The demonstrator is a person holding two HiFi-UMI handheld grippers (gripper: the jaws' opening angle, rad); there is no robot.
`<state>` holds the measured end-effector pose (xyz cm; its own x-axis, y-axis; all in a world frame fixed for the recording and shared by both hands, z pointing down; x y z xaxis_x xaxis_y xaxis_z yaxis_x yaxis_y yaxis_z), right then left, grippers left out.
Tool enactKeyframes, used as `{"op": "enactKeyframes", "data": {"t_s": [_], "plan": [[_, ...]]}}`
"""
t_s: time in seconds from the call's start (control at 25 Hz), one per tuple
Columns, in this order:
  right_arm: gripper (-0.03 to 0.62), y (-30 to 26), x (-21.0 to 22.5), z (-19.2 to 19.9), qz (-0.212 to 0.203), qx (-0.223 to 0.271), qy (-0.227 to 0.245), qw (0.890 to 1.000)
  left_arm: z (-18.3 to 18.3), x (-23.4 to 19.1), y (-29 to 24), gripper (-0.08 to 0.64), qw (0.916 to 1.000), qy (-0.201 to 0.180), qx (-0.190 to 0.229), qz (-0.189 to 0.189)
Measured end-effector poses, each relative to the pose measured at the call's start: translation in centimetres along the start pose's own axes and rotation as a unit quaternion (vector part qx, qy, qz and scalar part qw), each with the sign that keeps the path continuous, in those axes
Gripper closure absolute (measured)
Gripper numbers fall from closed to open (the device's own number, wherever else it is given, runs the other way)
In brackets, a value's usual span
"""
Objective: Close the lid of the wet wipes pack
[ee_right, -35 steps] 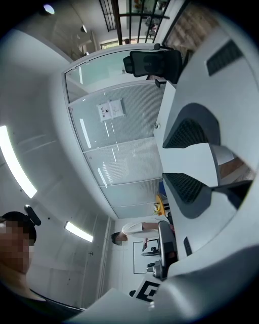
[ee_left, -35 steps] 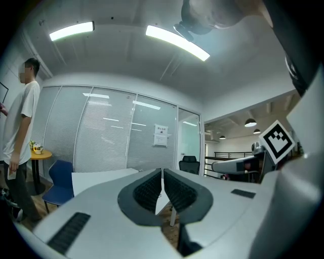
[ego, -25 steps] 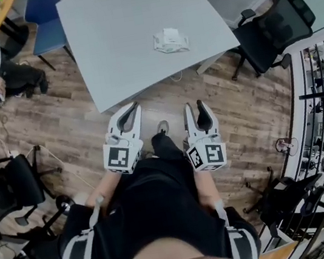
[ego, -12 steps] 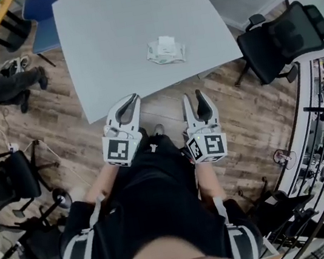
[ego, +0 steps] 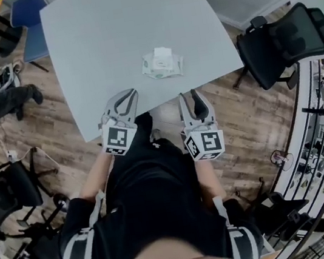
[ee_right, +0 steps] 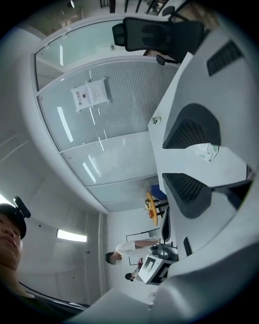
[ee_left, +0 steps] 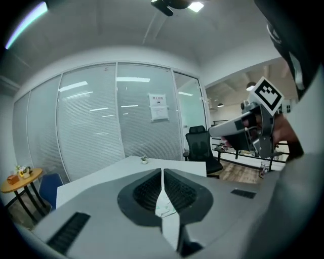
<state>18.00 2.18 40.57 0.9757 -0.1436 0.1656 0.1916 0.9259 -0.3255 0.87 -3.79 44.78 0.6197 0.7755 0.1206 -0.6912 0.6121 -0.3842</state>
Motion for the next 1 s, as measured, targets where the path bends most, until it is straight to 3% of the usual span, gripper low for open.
{"op": "enactKeyframes", "data": {"t_s": [0.16,0.36,0.64,1.0], "plan": [[0.425,-4.6,1.8,-0.2,-0.001,-0.022,-0.003,1.000,1.9,-2.2,-5.8,0.528,0.9986,0.006,-0.039,0.035],[0.425,-10.2,3.8,0.6,-0.010,-0.056,-0.002,0.998,6.1,-4.2,-13.1,0.526,0.9909,-0.033,-0.107,0.074],[0.425,-16.9,6.2,2.9,-0.021,-0.107,0.005,0.994,13.0,-4.8,-21.2,0.526,0.9665,-0.105,-0.190,0.137],[0.420,-23.3,8.3,7.0,-0.037,-0.181,0.031,0.982,16.9,-3.9,-27.6,0.526,0.9343,-0.191,-0.225,0.200]]}}
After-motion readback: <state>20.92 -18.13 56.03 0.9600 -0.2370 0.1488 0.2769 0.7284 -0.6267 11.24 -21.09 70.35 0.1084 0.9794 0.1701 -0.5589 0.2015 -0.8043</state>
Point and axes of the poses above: the fingertips, and each gripper's own axes: y backward along the fingers, x to its right, z out of its underside, the point moved 3 cm from there along y, backward along the fingers, and after that the axes turned 4 degrees about -x, right-handed, at the moved point
